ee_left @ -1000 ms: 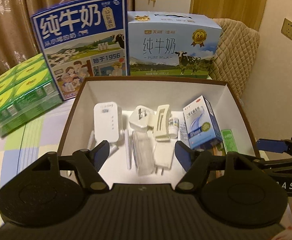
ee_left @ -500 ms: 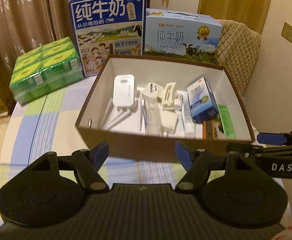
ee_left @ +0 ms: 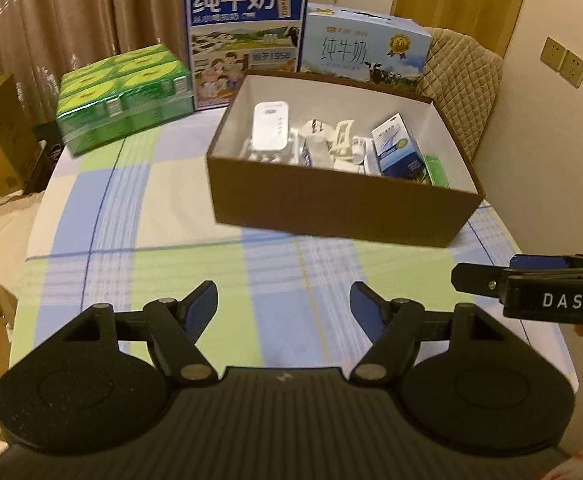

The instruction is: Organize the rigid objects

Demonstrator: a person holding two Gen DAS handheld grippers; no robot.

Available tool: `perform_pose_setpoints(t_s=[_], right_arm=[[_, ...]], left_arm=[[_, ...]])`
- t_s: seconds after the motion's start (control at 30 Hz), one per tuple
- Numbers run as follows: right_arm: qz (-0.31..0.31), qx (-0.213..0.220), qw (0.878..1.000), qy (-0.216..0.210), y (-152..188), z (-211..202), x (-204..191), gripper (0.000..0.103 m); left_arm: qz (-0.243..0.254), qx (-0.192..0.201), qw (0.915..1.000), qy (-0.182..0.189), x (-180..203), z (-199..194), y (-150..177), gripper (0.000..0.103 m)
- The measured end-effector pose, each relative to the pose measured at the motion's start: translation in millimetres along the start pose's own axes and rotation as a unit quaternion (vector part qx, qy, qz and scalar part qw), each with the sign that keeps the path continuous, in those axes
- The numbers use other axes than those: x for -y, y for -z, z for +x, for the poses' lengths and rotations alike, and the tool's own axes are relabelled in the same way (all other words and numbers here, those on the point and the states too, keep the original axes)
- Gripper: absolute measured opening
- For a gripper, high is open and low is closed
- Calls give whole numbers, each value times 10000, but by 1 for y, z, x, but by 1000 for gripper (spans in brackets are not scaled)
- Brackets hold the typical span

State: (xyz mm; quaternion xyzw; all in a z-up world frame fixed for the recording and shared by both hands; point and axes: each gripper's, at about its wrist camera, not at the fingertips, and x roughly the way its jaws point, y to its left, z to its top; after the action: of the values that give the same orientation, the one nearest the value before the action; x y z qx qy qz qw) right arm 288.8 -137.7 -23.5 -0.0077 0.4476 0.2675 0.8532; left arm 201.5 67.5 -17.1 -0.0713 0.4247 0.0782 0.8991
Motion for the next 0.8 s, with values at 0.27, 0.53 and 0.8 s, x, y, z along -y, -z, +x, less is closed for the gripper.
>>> perform_pose_setpoints(t_s=[0.27, 0.53, 0.8], right_arm=[[-55, -15, 9999, 83, 40, -26, -28, 81], [-72, -49, 9999, 119, 74, -47, -45, 81], [-74, -12, 9999, 128, 101, -67, -56, 81]], left_arm=[[-55, 8, 9999, 110, -18, -35, 38, 70], [-53, 61, 9999, 103, -28, -63, 68, 70], [12, 54, 9999, 146, -27, -81, 94, 70]])
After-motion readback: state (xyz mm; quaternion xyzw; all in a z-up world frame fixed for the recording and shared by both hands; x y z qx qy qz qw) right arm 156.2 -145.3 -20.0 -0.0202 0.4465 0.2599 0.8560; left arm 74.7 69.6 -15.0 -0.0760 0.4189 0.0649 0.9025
